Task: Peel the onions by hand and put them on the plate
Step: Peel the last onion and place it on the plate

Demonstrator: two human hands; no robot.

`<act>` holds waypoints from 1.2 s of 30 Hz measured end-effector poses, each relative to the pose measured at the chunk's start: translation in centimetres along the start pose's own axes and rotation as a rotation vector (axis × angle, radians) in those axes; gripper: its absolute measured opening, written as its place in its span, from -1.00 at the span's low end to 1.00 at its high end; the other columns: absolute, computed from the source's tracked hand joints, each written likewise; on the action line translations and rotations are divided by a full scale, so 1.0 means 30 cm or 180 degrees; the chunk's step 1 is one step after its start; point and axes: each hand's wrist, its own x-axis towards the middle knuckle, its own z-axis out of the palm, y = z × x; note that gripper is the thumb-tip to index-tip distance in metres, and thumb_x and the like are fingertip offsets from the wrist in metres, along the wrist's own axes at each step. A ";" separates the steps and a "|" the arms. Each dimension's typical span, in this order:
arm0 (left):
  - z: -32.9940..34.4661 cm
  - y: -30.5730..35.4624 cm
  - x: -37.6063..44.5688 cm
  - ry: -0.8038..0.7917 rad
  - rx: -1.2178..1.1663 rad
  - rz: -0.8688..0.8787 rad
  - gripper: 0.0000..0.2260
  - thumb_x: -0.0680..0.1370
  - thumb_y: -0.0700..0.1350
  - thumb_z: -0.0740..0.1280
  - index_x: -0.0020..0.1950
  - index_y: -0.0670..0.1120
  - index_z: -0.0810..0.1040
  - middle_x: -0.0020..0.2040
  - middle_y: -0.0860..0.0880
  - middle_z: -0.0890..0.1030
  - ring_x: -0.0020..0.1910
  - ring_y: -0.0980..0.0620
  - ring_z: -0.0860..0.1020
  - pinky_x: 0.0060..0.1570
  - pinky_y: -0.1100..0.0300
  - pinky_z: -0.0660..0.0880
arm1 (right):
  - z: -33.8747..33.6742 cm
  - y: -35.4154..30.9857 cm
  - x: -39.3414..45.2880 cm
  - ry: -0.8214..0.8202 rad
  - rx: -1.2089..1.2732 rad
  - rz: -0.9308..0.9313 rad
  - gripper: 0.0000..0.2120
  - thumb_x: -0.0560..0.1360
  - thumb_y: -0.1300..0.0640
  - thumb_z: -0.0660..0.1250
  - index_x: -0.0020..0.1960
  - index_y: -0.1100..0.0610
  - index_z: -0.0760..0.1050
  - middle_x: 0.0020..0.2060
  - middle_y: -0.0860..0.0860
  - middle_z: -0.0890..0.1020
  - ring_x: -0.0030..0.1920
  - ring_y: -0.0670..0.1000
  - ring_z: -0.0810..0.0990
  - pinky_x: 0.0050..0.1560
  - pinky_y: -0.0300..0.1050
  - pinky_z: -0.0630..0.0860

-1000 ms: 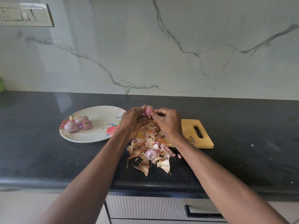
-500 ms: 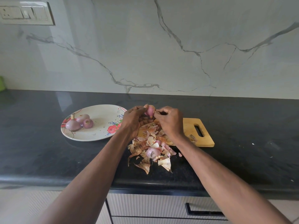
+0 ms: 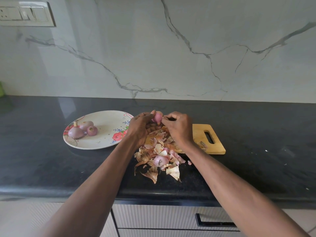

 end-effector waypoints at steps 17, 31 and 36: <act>-0.005 -0.001 0.011 -0.0231 -0.0246 -0.0030 -0.86 0.64 -0.23 0.31 0.16 -0.25 0.50 -0.10 -0.24 0.68 -0.15 -0.13 0.69 -0.11 0.05 0.68 | 0.011 -0.010 0.007 0.0023 -0.0169 -0.0075 -0.93 0.48 0.23 0.48 -0.06 0.22 0.68 -0.15 0.00 0.67 -0.17 -0.10 0.61 -0.14 -0.29 0.57; -0.005 0.000 0.006 -0.0239 -0.0268 -0.0100 -0.87 0.66 -0.22 0.27 0.14 -0.27 0.53 -0.08 -0.26 0.67 -0.19 -0.10 0.68 -0.21 0.18 0.65 | 0.017 -0.011 0.016 -0.0058 -0.0541 -0.0137 -0.94 0.54 0.34 0.33 -0.09 0.24 0.48 -0.13 0.06 0.53 -0.16 -0.04 0.49 -0.20 -0.45 0.40; -0.010 0.004 0.008 -0.0240 -0.0363 -0.0127 -0.89 0.65 -0.25 0.27 0.12 -0.26 0.53 -0.10 -0.25 0.67 -0.20 -0.09 0.69 -0.19 0.15 0.66 | 0.009 -0.012 0.018 0.0009 -0.0343 -0.0189 -0.91 0.50 0.22 0.44 -0.01 0.21 0.58 -0.10 0.03 0.60 -0.12 -0.05 0.56 -0.18 -0.40 0.46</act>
